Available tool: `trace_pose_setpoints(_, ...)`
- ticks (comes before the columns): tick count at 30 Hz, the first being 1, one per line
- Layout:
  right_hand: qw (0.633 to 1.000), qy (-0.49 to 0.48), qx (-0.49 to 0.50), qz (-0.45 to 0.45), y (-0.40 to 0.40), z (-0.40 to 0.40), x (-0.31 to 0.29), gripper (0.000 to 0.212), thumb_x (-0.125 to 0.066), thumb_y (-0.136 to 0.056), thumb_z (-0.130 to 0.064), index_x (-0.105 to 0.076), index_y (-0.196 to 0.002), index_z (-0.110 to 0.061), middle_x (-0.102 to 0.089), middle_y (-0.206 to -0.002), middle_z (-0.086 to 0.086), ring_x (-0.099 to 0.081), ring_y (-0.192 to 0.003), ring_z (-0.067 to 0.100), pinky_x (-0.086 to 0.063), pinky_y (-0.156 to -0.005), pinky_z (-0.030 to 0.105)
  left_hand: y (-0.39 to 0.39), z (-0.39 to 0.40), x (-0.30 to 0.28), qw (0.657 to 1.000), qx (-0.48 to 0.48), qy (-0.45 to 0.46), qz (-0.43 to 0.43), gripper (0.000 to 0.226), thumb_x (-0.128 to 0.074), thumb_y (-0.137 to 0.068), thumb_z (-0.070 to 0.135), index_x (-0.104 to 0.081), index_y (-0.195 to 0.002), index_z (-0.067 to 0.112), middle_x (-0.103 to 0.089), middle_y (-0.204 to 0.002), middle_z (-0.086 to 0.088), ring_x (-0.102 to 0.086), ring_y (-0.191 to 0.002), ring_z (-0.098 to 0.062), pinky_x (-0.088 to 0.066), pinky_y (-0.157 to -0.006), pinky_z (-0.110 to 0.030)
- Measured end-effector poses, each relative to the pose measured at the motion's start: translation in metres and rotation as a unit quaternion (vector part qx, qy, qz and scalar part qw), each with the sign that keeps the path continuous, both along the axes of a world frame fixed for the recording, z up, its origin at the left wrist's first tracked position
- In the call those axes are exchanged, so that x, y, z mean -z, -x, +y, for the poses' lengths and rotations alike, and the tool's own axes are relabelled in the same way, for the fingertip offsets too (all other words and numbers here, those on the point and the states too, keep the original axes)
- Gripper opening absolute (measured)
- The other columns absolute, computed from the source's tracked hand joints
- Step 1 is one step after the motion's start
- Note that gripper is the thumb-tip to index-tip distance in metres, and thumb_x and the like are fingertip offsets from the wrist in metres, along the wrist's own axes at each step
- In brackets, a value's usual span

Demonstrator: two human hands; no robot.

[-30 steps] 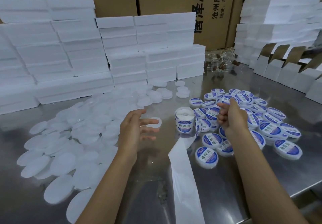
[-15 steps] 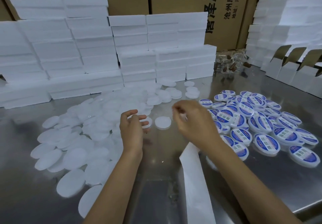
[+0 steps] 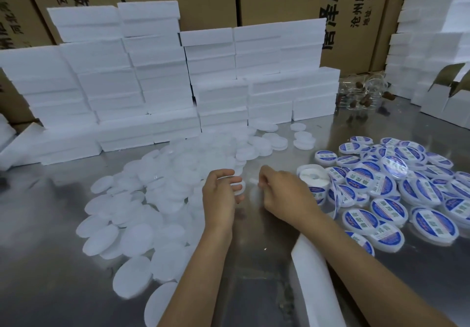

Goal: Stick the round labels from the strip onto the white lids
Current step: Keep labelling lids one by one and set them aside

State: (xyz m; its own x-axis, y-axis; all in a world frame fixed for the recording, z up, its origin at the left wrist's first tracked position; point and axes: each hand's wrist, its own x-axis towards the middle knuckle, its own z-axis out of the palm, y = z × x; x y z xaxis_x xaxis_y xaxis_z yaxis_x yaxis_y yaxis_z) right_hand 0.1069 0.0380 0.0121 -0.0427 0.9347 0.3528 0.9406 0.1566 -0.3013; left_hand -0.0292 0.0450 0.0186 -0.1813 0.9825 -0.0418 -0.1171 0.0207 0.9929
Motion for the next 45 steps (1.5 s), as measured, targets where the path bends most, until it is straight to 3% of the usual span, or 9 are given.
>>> trace_pose_setpoints(6, 0.896, 0.003, -0.049, 0.442, -0.005, -0.002, -0.011, 0.017, -0.054, -0.1, -0.017, -0.058, -0.085, -0.022, -0.065, -0.07, -0.012, -0.058, -0.066, 0.006, -0.048, -0.067, 0.026, -0.004, -0.008, -0.005, 0.993, 0.095, -0.055, 0.047, 0.018, -0.055, -0.102, 0.026, -0.061, -0.119, 0.029, -0.063, -0.111, 0.017, -0.066, -0.095, 0.001, -0.058, -0.082, -0.024)
trace_pose_setpoints(11, 0.831, 0.049, -0.078, 0.549, -0.008, -0.008, -0.016, 0.013, -0.057, -0.1, -0.015, -0.067, -0.092, -0.014, -0.074, -0.079, 0.0, -0.072, -0.071, 0.02, -0.058, -0.081, 0.041, -0.01, -0.015, -0.011, 0.987, 0.131, -0.084, 0.049, 0.022, -0.06, -0.102, 0.024, -0.064, -0.12, 0.013, -0.071, -0.112, -0.006, -0.074, -0.093, -0.015, -0.061, -0.076, -0.028)
trace_pose_setpoints(16, 0.887, -0.082, -0.039, 0.453, -0.023, -0.017, -0.023, 0.015, -0.061, -0.095, -0.01, -0.069, -0.088, -0.02, -0.075, -0.082, -0.009, -0.07, -0.077, 0.009, -0.055, -0.07, 0.024, -0.008, -0.019, -0.015, 0.987, 0.12, -0.106, 0.001, 0.029, -0.052, -0.104, 0.007, -0.061, -0.129, 0.018, -0.072, -0.113, -0.005, -0.075, -0.095, -0.023, -0.062, -0.069, -0.029)
trace_pose_setpoints(21, 0.893, -0.162, 0.084, 0.413, -0.07, -0.049, -0.017, 0.022, -0.057, -0.091, -0.006, -0.066, -0.087, -0.025, -0.071, -0.083, -0.009, -0.066, -0.082, 0.01, -0.052, -0.072, 0.026, -0.01, -0.022, -0.017, 0.986, 0.148, -0.079, 0.022, 0.03, -0.041, -0.104, -0.003, -0.062, -0.12, 0.012, -0.068, -0.116, -0.014, -0.073, -0.094, -0.026, -0.062, -0.063, -0.028)
trace_pose_setpoints(25, 0.941, -0.13, 0.207, 0.232, -0.097, -0.071, 0.0, 0.012, -0.055, -0.092, -0.012, -0.061, -0.085, -0.019, -0.063, -0.076, -0.003, -0.058, -0.073, 0.017, -0.043, -0.059, 0.031, -0.016, -0.028, -0.015, 0.976, 0.199, -0.068, 0.063, 0.024, -0.052, -0.1, -0.002, -0.066, -0.108, 0.016, -0.07, -0.106, -0.01, -0.074, -0.08, -0.017, -0.062, -0.06, -0.03)
trace_pose_setpoints(29, 0.965, -0.039, 0.243, 0.092, -0.1, -0.076, 0.007, 0.018, -0.052, -0.09, -0.013, -0.067, -0.08, -0.008, -0.062, -0.081, 0.008, -0.047, -0.091, 0.023, -0.041, -0.067, 0.036, -0.031, -0.039, -0.008, 0.96, 0.231, -0.091, 0.128, 0.027, -0.071, -0.088, 0.008, -0.068, -0.097, 0.033, -0.072, -0.102, 0.005, -0.071, -0.094, -0.016, -0.063, -0.079, -0.035)
trace_pose_setpoints(36, 0.968, -0.018, 0.244, 0.058, -0.088, -0.072, 0.011, 0.02, -0.055, -0.09, -0.022, -0.073, -0.086, -0.014, -0.063, -0.092, 0.006, -0.039, -0.092, 0.02, -0.036, -0.078, 0.037, -0.04, -0.049, -0.002, 0.923, 0.322, -0.117, 0.175, 0.029, -0.079, -0.083, 0.01, -0.066, -0.104, 0.025, -0.073, -0.097, 0.014, -0.065, -0.082, 0.007, -0.05, -0.072, -0.01)
trace_pose_setpoints(42, 0.968, -0.028, 0.198, 0.151, -0.08, -0.068, 0.014, 0.018, -0.063, -0.084, -0.036, -0.064, -0.071, -0.025, -0.061, -0.083, -0.009, -0.043, -0.093, 0.016, -0.034, -0.079, 0.035, -0.043, -0.048, 0.002, 0.903, 0.319, -0.123, 0.259, 0.035, -0.089, -0.073, 0.027, -0.064, -0.097, 0.032, -0.07, -0.099, 0.016, -0.065, -0.093, -0.003, -0.051, -0.084, -0.019)
trace_pose_setpoints(45, 0.969, -0.036, 0.168, 0.178, -0.077, -0.069, 0.013, 0.024, -0.064, -0.084, -0.036, -0.06, -0.063, -0.024, -0.06, -0.074, -0.013, -0.046, -0.088, 0.014, -0.033, -0.077, 0.034, -0.042, -0.045, 0.006, 0.908, 0.307, -0.128, 0.255, 0.034, -0.085, -0.075, 0.015, -0.065, -0.098, 0.03, -0.069, -0.1, 0.018, -0.064, -0.093, -0.002, -0.05, -0.081, -0.017)
